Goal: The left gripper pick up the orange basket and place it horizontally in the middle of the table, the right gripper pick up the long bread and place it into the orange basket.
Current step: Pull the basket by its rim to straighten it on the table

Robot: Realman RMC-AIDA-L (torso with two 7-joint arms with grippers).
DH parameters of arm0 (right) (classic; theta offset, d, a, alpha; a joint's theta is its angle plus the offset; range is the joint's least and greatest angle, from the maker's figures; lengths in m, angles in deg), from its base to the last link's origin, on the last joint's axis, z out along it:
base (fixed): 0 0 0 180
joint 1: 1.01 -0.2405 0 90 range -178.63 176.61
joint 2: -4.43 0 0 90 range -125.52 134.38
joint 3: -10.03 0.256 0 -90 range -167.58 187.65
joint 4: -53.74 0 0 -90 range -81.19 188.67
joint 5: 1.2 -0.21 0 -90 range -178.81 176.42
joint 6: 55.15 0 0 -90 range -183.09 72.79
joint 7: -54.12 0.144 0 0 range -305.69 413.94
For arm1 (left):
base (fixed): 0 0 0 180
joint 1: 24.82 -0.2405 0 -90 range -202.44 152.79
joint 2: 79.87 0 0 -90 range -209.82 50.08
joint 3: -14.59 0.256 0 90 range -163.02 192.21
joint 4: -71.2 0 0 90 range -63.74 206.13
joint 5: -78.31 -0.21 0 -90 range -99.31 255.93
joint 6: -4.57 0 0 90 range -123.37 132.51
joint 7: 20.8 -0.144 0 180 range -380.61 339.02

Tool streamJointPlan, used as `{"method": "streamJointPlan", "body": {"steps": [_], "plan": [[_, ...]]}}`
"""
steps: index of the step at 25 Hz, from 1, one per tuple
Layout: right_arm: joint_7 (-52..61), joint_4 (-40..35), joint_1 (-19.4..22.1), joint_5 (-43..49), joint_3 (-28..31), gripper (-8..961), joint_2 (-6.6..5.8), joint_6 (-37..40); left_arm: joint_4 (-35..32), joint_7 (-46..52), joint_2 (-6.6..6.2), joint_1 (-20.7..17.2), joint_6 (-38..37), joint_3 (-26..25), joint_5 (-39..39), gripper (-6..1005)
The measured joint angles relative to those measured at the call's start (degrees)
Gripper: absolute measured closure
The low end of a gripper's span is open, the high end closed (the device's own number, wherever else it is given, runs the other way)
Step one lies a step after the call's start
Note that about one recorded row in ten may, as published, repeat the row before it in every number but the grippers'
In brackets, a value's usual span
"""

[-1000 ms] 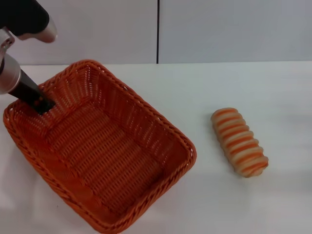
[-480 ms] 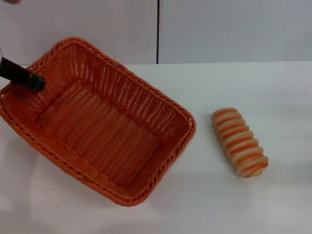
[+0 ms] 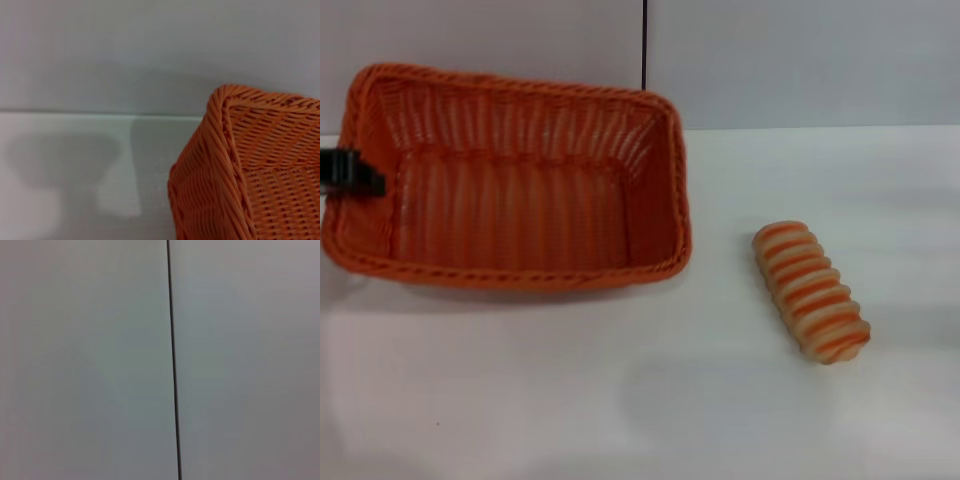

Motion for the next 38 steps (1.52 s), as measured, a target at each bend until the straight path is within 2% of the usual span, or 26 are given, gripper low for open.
{"method": "streamJointPlan", "body": {"steps": [3, 4, 8, 16, 23, 24, 28, 38], "plan": [[0.02, -0.22, -0.83, -0.01, -0.37, 205, -0.22, -0.61, -1.00, 0.29, 0.17, -1.36, -0.50, -0.04, 0.05, 804], [0.03, -0.25, -1.04, 0.00, -0.43, 205, -0.36, -0.71, -2.37, 0.41, 0.46, -2.93, -1.10, -0.14, 0.29, 806], [0.04, -0.32, -1.63, 0.21, -0.54, 205, -0.71, -0.85, -3.17, 0.47, 0.61, -4.17, -1.66, 0.02, 0.90, 815], [0.05, -0.81, -1.30, 0.34, -0.54, 205, -0.64, -0.91, -2.71, 0.63, 0.71, -6.07, -0.52, 3.86, 2.15, 822], [0.06, -0.81, -0.75, 0.34, -0.55, 204, -0.34, -0.93, -1.93, 0.68, 0.72, -6.46, 0.47, 5.16, 2.51, 826], [0.06, -0.81, -0.71, 0.33, -0.54, 204, -0.31, -0.93, -1.55, 0.67, 0.71, -7.93, 2.09, 6.74, 4.67, 827], [0.04, -0.79, -0.67, 0.34, -0.55, 204, -0.25, -0.93, -1.32, 0.64, 0.65, -9.67, 3.68, 8.19, 6.29, 837], [-0.28, -0.48, -1.06, 0.42, -0.68, 204, -0.25, -1.14, 1.51, 0.50, 0.27, -11.88, 5.11, 8.83, 9.04, 843]]}}
